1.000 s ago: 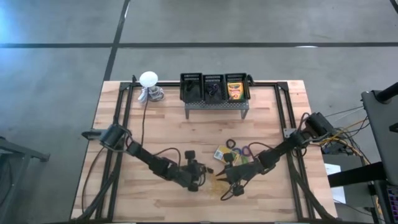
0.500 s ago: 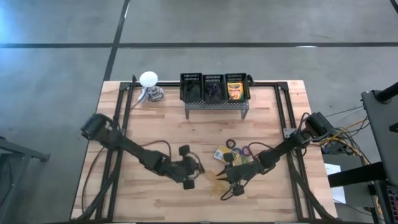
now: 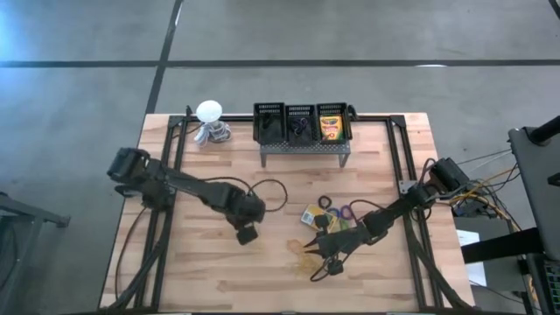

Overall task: Pick & Place Office Desk Supplies
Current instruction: Put the black rubber band into the left black bin on the shelf

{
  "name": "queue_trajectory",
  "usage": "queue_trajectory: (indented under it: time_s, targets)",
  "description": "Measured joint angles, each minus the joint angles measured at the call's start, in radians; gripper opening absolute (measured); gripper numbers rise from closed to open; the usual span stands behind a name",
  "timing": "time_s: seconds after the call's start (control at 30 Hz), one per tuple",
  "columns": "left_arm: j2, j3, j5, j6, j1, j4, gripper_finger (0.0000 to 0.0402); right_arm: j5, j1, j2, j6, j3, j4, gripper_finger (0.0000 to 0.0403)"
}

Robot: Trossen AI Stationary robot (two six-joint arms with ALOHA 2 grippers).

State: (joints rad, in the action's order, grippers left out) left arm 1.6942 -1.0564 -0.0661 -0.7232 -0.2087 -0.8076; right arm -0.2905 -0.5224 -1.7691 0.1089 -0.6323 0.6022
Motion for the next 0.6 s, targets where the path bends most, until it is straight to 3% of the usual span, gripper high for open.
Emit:
queue_trajectory:
  time_s: [0.23, 0.43, 0.6]
  targets:
    - [0.007, -0.006, -0.066, 0.004, 0.068, -0.162, 0.0009, 0.0, 0.0, 0.0, 0.002, 0.0, 0.002, 0.0057]
    - [0.007, 0.002, -0.194, 0.015, 0.085, -0.249, 0.0009, 0.0, 0.0, 0.0, 0.008, 0.0, 0.002, 0.0058]
    - [0.007, -0.028, -0.179, 0.196, 0.082, -0.216, 0.001, 0.0, 0.0, 0.0, 0.014, 0.0, 0.002, 0.0061]
